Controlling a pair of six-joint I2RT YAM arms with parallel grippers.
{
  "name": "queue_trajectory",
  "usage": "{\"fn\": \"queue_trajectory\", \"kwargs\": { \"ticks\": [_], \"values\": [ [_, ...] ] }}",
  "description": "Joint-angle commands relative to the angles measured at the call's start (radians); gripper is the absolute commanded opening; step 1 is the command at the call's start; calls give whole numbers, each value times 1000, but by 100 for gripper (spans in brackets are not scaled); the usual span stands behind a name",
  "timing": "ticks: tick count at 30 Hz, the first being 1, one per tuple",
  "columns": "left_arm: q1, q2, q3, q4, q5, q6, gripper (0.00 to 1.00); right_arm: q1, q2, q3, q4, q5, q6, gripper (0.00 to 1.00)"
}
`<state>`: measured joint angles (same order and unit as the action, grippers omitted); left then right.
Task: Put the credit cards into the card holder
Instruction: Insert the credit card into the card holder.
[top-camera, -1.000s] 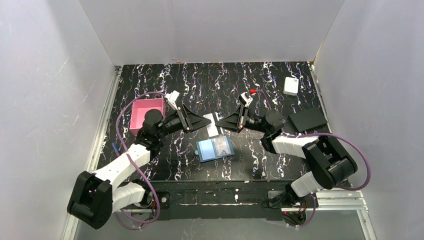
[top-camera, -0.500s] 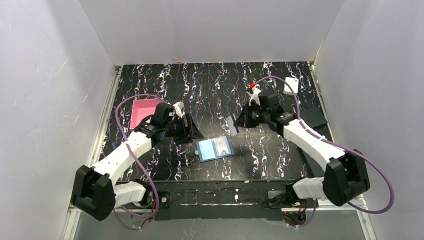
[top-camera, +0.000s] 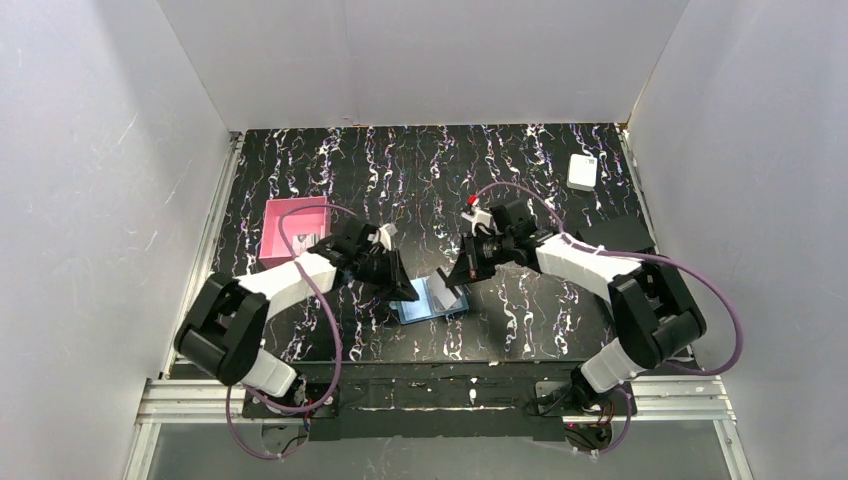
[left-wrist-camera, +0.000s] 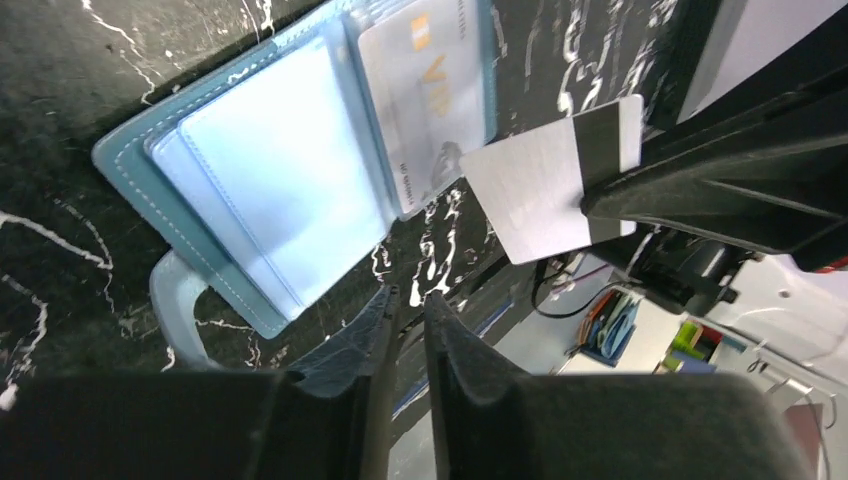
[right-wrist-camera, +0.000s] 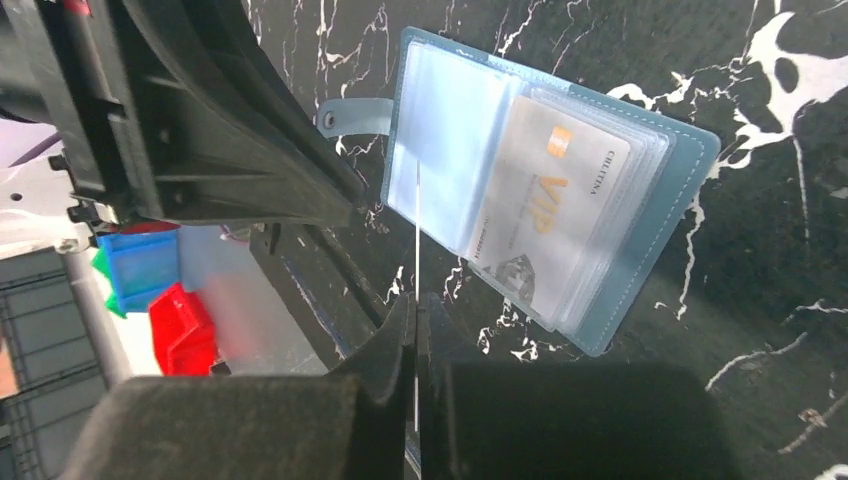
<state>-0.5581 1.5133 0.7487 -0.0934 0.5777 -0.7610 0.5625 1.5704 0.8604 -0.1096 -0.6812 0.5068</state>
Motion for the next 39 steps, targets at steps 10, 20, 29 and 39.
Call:
{"fn": "queue_trajectory", "kwargs": {
  "ticks": [10,20,29,39],
  "values": [
    [-33,91,9,-49,-124,78,0,-6,130,-93,237,-77,61,1],
    [-34,93,-17,-71,-162,83,0,-15,112,-121,254,-66,73,1],
    [-37,88,-24,-72,-162,82,0,-32,101,-135,248,-52,66,1],
    [-42,80,-29,-72,-165,78,0,-35,112,-141,257,-34,70,1]
  ]
}}
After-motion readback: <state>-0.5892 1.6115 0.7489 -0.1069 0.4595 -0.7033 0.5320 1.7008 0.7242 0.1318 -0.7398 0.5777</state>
